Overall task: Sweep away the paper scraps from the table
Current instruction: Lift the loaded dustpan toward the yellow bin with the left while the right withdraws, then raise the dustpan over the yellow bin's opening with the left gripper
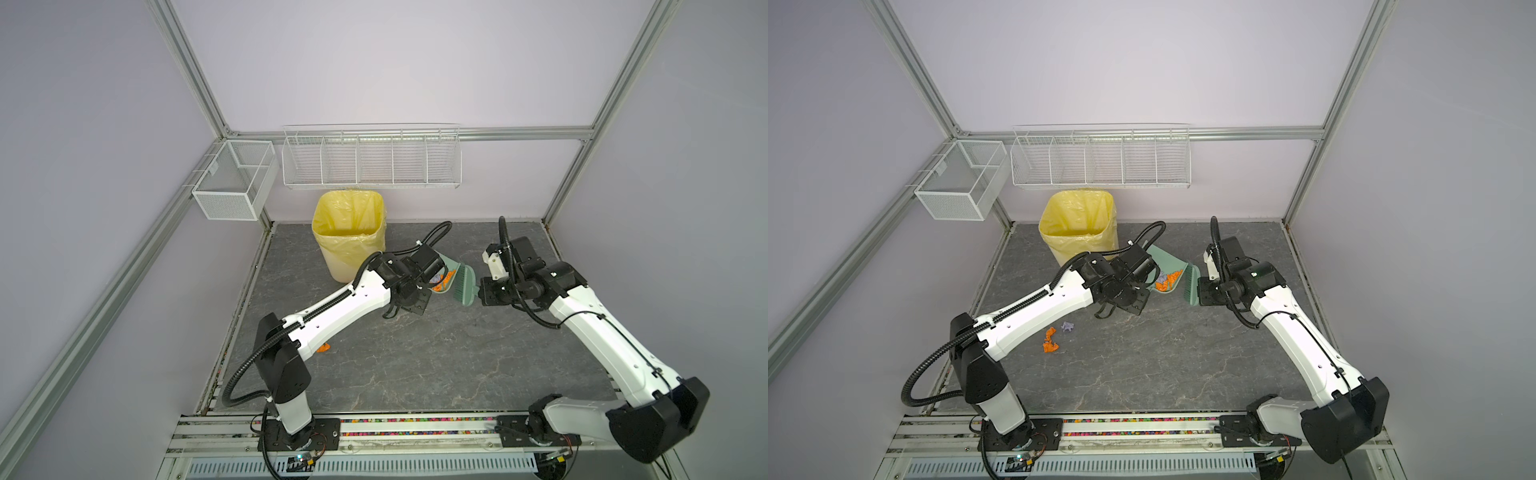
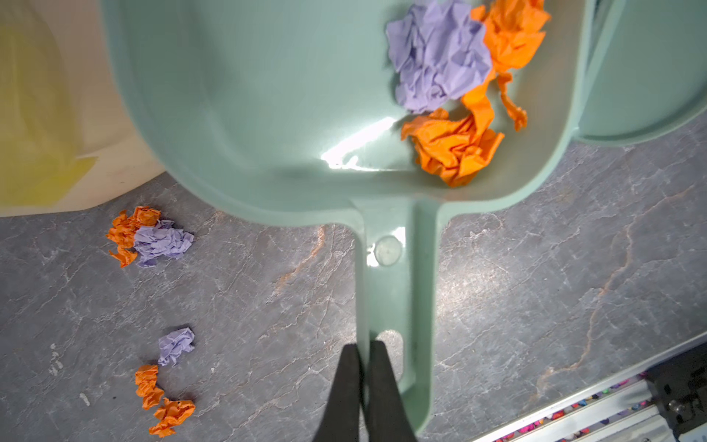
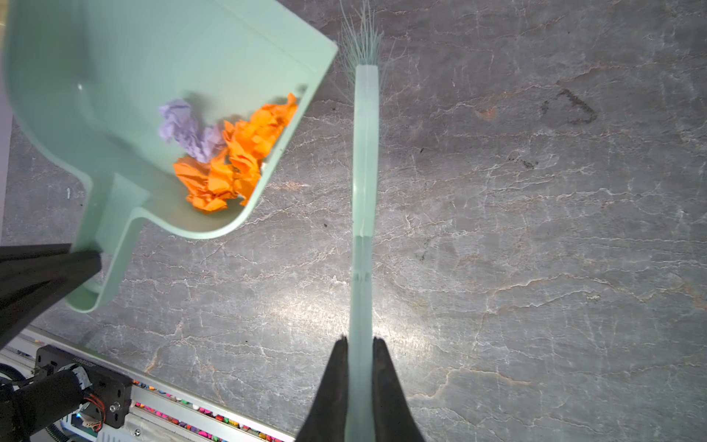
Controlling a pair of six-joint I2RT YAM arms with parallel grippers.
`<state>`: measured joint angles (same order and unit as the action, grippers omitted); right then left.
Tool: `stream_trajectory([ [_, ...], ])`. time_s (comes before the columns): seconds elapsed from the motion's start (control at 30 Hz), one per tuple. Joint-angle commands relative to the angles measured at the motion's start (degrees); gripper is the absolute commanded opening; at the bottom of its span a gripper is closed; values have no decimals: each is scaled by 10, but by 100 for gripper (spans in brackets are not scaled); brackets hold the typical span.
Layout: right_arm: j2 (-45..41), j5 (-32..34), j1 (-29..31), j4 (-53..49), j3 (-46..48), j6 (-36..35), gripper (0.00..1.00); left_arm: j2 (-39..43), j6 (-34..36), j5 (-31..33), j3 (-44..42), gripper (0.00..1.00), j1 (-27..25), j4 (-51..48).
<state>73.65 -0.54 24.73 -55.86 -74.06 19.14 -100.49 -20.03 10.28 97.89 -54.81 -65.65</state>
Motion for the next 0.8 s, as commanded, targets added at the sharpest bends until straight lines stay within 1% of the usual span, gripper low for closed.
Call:
stream_trajectory([
  [0.0,-8,-3,-3,6,14,6,7,2,10,32,47,0,1,-28],
  [0.03,-8,-2,-3,23,15,6,7,3,14,43,54,0,1,-35],
  [0.17,6,-9,-3,28,9,4,7,3,25,73,84,0,7,-63],
  [0.43,15,-20,-3,32,16,2,7,22,38,89,97,0,34,-76],
  [0.77,16,-21,-3,39,21,1,7,41,68,132,134,0,83,-122],
])
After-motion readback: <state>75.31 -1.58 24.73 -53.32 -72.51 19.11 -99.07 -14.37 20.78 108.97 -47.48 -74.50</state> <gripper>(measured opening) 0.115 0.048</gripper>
